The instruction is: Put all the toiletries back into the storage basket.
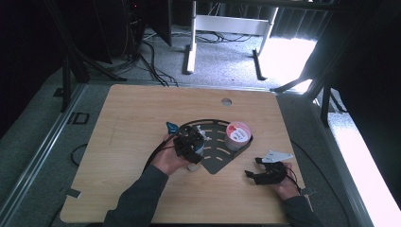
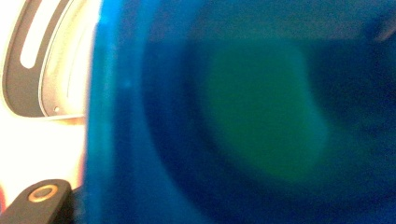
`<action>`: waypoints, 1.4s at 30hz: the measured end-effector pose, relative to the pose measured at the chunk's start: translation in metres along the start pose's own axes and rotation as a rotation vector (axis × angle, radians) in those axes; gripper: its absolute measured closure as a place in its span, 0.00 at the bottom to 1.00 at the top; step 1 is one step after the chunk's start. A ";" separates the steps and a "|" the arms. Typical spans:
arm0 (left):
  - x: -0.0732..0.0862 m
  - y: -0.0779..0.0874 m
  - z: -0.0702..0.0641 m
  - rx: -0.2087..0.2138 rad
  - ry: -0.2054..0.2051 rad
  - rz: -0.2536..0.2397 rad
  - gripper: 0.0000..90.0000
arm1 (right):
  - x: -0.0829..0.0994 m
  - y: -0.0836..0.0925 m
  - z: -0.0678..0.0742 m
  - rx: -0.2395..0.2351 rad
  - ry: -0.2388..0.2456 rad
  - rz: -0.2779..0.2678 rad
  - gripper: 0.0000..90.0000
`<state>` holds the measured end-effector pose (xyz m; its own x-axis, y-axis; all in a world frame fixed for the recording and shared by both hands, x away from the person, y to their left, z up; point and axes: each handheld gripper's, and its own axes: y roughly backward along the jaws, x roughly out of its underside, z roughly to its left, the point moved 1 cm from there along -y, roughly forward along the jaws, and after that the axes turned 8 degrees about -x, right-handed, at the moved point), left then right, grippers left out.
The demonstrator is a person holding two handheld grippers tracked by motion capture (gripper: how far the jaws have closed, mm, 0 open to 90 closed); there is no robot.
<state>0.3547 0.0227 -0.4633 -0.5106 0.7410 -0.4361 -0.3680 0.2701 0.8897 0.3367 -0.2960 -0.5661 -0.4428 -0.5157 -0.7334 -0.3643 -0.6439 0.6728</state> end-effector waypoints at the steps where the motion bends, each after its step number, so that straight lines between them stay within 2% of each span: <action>1: -0.001 0.001 0.000 0.001 -0.002 -0.002 0.61 | 0.000 0.000 0.000 0.001 0.000 0.001 0.27; 42: -0.025 -0.006 -0.001 -0.007 0.015 -0.027 0.61 | 0.000 0.000 0.000 -0.001 0.003 0.000 0.27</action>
<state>0.3687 0.0015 -0.4577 -0.5118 0.7240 -0.4624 -0.3877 0.2857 0.8764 0.3367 -0.2959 -0.5661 -0.4402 -0.5178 -0.7336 -0.3636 -0.6442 0.6729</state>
